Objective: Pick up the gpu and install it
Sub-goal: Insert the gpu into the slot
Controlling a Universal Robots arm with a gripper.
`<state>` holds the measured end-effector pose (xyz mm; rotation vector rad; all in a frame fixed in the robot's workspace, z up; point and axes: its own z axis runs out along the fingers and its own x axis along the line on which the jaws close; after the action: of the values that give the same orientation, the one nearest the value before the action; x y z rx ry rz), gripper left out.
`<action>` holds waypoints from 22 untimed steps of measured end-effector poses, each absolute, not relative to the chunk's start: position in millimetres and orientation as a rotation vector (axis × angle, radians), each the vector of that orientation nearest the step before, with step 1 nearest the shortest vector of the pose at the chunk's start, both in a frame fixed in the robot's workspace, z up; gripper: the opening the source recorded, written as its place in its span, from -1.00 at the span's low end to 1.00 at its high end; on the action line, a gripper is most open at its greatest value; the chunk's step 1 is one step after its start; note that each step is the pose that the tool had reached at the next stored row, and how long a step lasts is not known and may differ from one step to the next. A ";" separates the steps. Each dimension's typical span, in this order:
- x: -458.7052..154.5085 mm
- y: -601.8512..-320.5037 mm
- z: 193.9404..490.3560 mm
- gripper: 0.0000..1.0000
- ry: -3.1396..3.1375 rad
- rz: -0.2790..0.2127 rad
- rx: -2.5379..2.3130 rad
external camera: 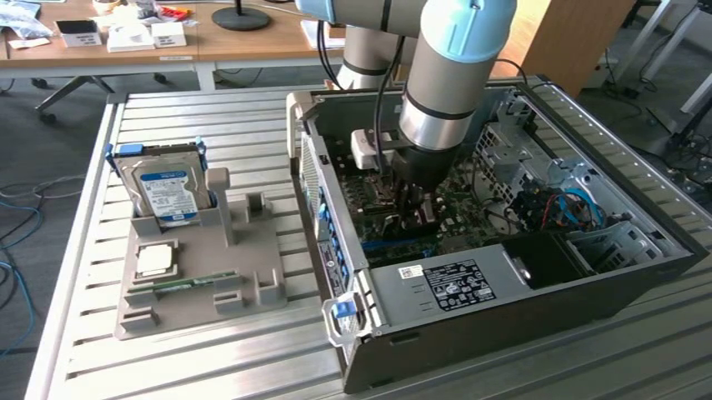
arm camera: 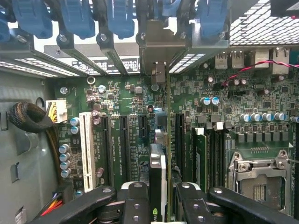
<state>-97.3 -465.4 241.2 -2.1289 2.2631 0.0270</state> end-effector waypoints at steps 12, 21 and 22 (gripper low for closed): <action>-97.3 -465.4 242.3 -0.46 2.262 0.030 -2.127; -98.1 -465.4 242.7 -0.46 2.262 0.030 -2.128; -98.1 -465.4 243.0 -0.46 2.262 0.030 -2.128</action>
<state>-98.1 -465.4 243.0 -2.1276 2.2617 0.0299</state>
